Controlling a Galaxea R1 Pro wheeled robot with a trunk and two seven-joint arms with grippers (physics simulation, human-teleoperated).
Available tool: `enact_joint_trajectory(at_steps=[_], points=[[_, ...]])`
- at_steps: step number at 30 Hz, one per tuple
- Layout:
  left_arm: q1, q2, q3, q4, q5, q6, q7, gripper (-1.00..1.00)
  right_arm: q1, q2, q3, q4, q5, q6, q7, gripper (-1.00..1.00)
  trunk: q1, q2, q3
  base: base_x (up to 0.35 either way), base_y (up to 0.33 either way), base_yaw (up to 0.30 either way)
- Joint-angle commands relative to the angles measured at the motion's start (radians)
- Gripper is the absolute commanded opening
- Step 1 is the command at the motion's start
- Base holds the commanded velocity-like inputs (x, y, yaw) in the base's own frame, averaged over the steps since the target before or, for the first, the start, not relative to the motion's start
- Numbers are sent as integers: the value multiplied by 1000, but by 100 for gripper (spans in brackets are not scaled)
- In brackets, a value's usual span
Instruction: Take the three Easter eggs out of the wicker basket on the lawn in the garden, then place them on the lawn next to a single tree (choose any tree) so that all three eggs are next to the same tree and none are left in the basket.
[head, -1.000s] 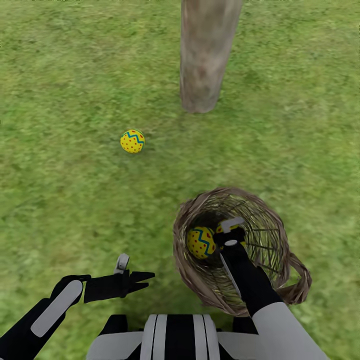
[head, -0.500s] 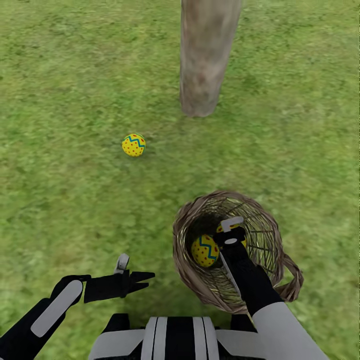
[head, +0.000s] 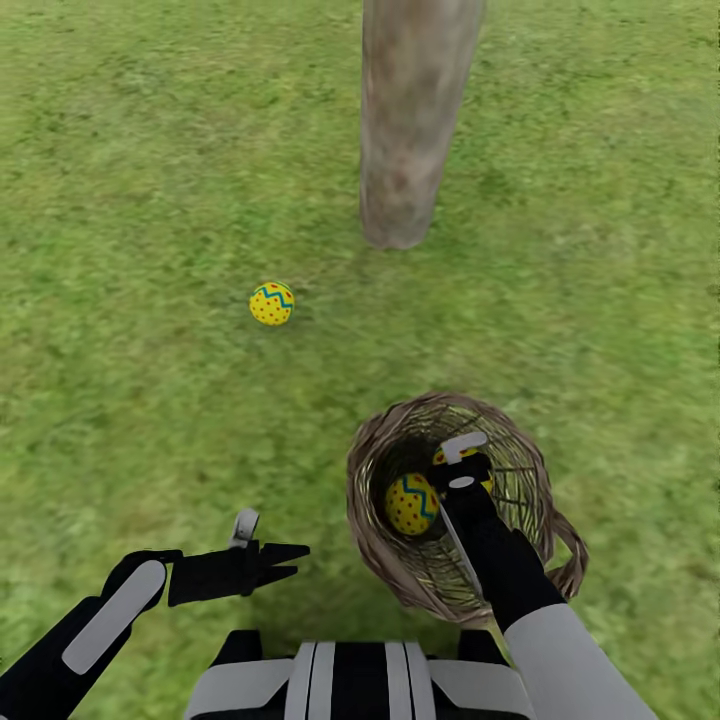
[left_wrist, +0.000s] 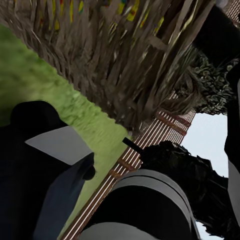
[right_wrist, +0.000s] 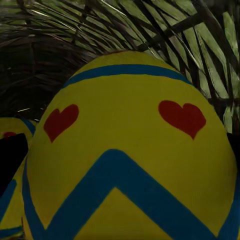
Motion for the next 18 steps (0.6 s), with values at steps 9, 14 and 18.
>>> enact_joint_trajectory(at_steps=[9,14,18], points=[[0,1,-1,1,1,2,-5,100,0,4,2,-1,3,8,-3,-100,-35,63,41,-118,0,0],[0,1,-1,5,1,2,-5,100,0,5,0,-1,1,7,-2,-100,-54,98,65,-133,0,0],[-1,-1,-1,5,1,2,-5,100,0,7,-2,-2,-1,7,-1,-100,-69,126,84,-5,0,0]])
